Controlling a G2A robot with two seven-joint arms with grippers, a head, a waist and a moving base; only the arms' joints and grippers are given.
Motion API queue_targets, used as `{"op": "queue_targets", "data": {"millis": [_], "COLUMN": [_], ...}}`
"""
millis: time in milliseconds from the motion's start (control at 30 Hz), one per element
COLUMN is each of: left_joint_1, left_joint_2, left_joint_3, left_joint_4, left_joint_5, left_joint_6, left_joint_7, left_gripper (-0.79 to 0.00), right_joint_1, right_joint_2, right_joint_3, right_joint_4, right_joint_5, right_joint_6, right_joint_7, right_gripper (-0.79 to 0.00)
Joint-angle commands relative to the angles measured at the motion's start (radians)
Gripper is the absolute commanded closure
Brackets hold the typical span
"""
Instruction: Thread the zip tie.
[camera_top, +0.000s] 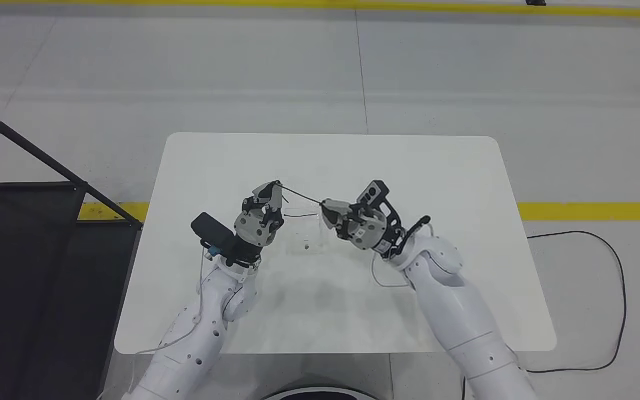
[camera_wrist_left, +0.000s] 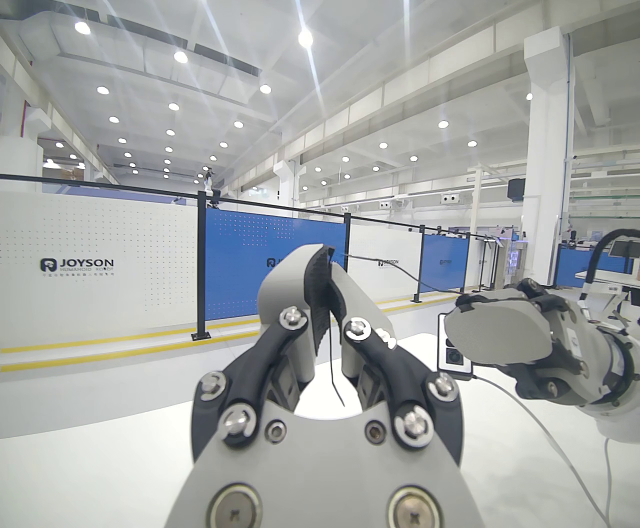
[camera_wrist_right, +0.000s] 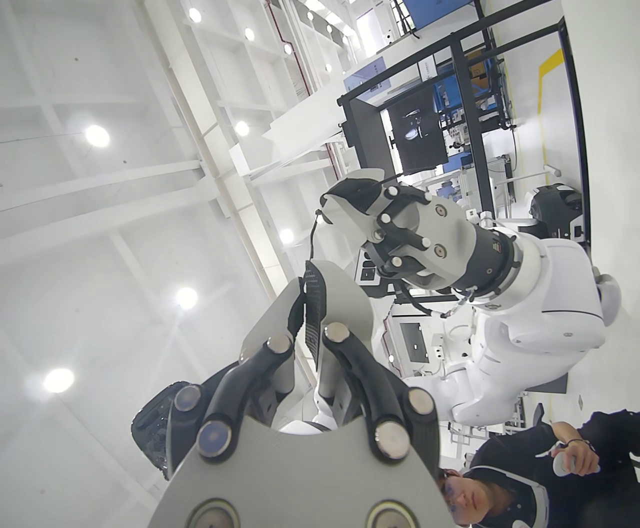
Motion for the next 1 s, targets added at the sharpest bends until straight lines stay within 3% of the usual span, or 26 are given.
{"op": "queue_targets", "data": {"millis": [0,967], "left_joint_1": [0.000,0.000], "left_joint_2": [0.000,0.000], "left_joint_3": [0.000,0.000], "left_joint_4": [0.000,0.000], "left_joint_5": [0.000,0.000], "left_joint_6": [0.000,0.000], "left_joint_7": [0.000,0.000], "left_gripper": [0.000,0.000], "right_joint_1": [0.002,-0.003], "right_joint_2": [-0.001,-0.006], "right_joint_3": [-0.002,-0.014], "right_joint_4": [-0.002,-0.008], "right_joint_5": [0.000,-0.038], "right_joint_6": [0.002,-0.012], "right_joint_7": [-0.003,-0.043], "right_gripper": [0.000,0.000]}}
